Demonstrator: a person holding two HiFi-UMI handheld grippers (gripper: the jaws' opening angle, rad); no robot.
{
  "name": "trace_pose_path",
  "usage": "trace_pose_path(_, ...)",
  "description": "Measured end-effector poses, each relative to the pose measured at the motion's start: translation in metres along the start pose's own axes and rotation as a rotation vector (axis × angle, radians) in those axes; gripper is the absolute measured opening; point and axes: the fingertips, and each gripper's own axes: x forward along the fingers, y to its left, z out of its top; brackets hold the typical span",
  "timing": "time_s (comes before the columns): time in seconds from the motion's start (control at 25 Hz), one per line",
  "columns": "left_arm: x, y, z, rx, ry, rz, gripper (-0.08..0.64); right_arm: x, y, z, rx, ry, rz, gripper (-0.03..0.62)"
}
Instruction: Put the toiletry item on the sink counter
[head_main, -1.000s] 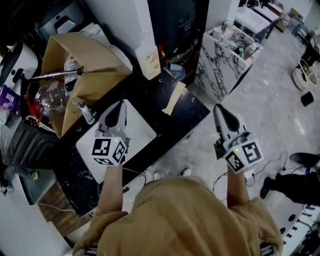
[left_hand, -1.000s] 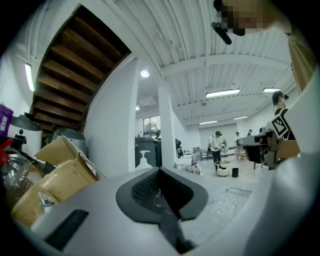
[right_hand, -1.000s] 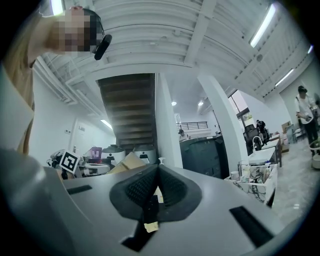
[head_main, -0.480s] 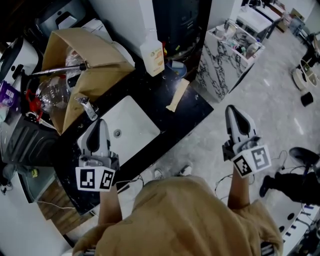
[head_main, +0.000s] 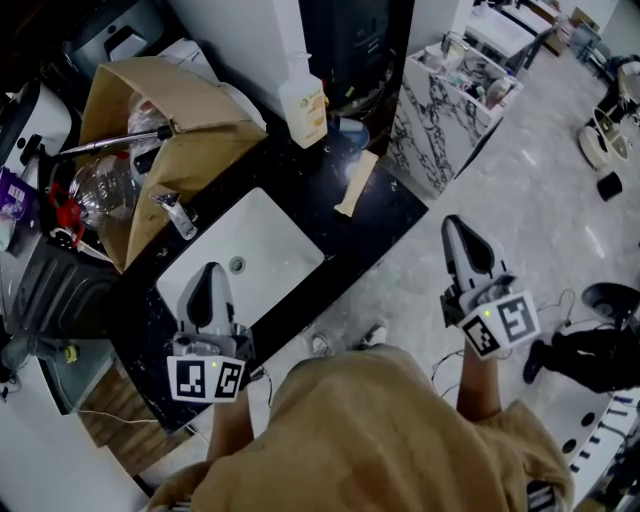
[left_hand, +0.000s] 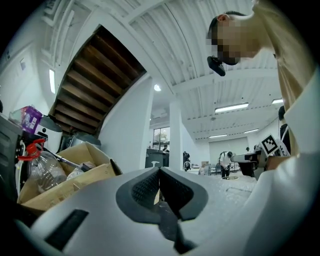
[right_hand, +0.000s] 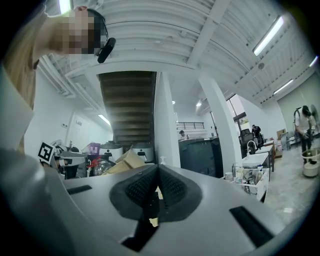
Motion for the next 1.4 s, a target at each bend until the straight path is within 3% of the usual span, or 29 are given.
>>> trace_pose_path(0.4, 0.004, -0.008, 0.002, -0.01, -0.018, -0.083, 0.005, -0.009, 0.025, -0.003, 0.0, 0.006, -0.007, 0.003)
trace_pose_path(1.4, -0.001, 0.002, 0.001, -0.012, -0.031, -0.164, 0.005, -0.018, 0.063, -0.015, 0.017, -0.004, -0.043, 0.003)
